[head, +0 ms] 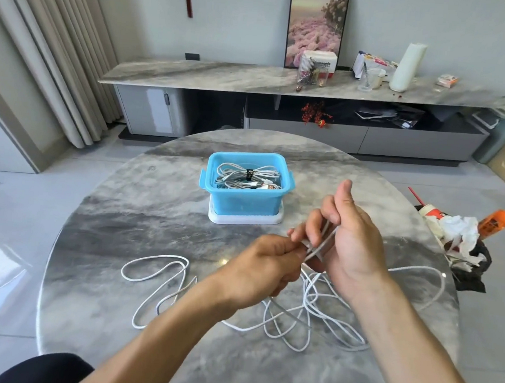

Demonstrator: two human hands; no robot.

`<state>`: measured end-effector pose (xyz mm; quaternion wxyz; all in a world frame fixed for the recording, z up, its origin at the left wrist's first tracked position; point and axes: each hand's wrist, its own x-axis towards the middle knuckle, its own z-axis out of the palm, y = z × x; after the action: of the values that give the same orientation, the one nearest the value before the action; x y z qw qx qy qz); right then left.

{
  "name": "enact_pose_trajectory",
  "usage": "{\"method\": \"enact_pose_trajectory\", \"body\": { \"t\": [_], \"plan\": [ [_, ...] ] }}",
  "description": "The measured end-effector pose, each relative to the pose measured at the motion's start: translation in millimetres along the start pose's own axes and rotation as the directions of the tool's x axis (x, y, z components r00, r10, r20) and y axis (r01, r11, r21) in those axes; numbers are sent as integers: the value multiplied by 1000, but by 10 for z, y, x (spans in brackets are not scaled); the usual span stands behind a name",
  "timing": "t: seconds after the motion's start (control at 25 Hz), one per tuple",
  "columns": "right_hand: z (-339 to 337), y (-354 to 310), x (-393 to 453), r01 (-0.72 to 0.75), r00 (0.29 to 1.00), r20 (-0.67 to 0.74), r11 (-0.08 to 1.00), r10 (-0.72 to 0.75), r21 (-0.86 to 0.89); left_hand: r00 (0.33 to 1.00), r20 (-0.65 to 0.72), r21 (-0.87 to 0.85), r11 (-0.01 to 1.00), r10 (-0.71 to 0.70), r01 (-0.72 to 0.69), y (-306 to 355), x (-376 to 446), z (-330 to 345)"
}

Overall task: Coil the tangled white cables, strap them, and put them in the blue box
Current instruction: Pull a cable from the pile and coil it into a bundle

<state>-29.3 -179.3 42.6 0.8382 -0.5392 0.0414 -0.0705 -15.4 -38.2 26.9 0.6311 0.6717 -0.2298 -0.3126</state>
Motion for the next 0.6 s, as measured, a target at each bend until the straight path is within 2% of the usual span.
{"method": "enact_pose_trajectory", "body": {
  "t": [0.08, 0.16, 0.2, 0.24, 0.28, 0.32, 0.36, 0.4, 0.44, 0.48, 0.52, 0.56, 0.6],
  "plan": [
    [-9, 29, -1, 23, 999, -31, 1000, -24, -17, 1000, 5, 49, 999, 24, -24, 10, -4, 32],
    [-33, -43, 25, -14, 998, 62, 1000, 15, -14, 987, -91, 128, 985, 130, -118, 12, -1, 9],
    [-53, -86, 27, -62, 986, 146, 991, 79, -117, 971, -158, 127, 979, 181, -162, 25, 1, -23],
    [-105, -98, 24, -110, 956, 226, 942, 187, -316, 947, -238, 82, 976, 214, -200, 45, 7, -73],
    [-153, -105, -5, -133, 902, 272, 815, 335, -565, 922, -321, -1, 973, 217, -229, 69, 18, -139],
    [-212, -90, -37, -118, 832, 267, 627, 485, -770, 897, -398, -108, 961, 192, -253, 117, 23, -217],
    [-276, -73, -53, -71, 789, 224, 447, 572, -892, 869, -469, -199, 940, 157, -277, 166, 29, -314],
    [-334, -76, -59, -29, 786, 186, 337, 589, -941, 833, -535, -220, 929, 140, -297, 202, 29, -425],
    [-394, -131, -60, -20, 829, 163, 321, 534, -947, 791, -592, -143, 945, 157, -295, 220, 21, -535],
    [-450, -214, -59, -19, 890, 168, 401, 425, -916, 749, -624, 23, 964, 221, -265, 214, 13, -627],
    [-498, -309, -61, -16, 942, 167, 537, 290, -843, 727, -612, 227, 949, 313, -218, 199, 7, -686],
    [-523, -405, -66, -3, 973, 158, 695, 168, -719, 737, -552, 401, 899, 391, -176, 189, 1, -697],
    [-537, -481, -76, 6, 987, 136, 829, 85, -559, 776, -452, 532, 831, 440, -161, 173, -5, -660]
  ]
}}
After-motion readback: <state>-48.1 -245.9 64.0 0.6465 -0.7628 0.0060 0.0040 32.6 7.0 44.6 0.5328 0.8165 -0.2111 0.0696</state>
